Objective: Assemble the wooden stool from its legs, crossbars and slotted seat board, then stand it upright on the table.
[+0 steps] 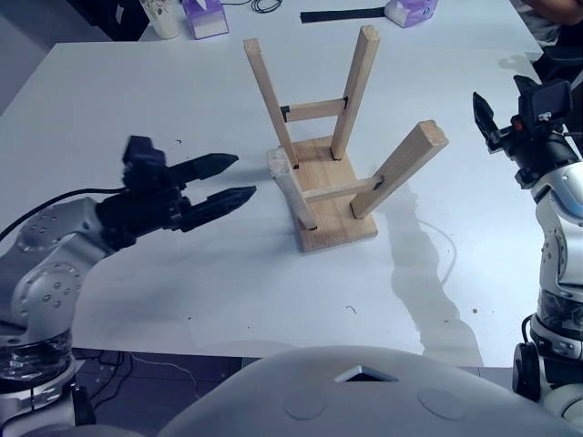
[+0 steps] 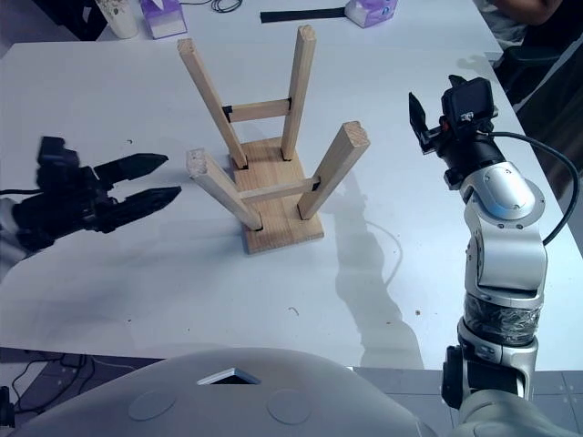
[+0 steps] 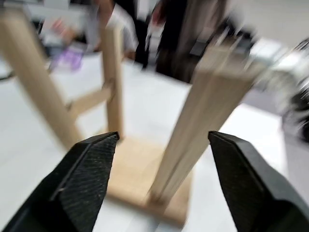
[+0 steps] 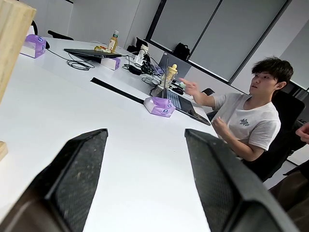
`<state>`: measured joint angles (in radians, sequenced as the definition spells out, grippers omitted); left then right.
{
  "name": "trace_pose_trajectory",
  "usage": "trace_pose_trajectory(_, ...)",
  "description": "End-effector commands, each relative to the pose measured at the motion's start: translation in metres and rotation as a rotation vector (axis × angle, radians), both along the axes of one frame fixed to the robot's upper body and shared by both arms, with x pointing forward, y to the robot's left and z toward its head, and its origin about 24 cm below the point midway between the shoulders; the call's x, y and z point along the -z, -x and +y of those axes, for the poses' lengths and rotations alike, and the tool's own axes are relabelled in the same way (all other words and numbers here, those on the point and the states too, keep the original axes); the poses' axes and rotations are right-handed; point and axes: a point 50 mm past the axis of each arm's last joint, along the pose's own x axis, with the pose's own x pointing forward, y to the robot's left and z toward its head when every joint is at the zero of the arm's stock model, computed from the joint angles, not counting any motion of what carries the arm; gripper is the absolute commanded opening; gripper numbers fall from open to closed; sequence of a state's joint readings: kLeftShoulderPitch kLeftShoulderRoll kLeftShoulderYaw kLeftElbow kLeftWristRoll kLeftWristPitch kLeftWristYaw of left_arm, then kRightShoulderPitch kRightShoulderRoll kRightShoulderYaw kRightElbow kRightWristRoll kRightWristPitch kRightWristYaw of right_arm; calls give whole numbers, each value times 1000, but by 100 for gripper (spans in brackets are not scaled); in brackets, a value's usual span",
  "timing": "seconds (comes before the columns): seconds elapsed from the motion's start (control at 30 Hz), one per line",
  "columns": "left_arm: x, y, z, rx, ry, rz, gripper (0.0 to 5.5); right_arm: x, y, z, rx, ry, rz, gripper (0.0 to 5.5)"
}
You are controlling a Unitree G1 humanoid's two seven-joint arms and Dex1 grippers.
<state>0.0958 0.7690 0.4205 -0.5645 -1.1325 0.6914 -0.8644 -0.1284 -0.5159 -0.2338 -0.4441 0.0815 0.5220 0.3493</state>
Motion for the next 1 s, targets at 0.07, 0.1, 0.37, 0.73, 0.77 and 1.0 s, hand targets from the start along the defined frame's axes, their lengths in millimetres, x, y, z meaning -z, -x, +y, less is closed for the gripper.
trace_pose_trajectory(0.07, -37, -8, -5, -68, 158, -73, 275, 1, -4, 0, -14, 2, -5, 293)
trace_pose_trajectory(0.1, -42, -11, -8, -80, 178, -78, 275, 0, -6, 2, -22, 5, -6, 293)
trace_pose_trajectory(0.37, -74, -24, -51, -63, 188, -236, 275, -1, -13, 17, -80, 11, -20, 293)
trace_pose_trajectory(0.73, -113, -45, -74, -15, 289, -274, 275, -4, -18, 33, -130, 15, -39, 293)
trace_pose_trajectory(0.77, -115, -45, -75, -9, 287, -276, 275, -4, -17, 33, -128, 15, -39, 293)
trace_pose_trajectory(1.0, -35, -56, -90, -11, 211, 30, 275, 6, -14, 38, -142, 12, -7, 293)
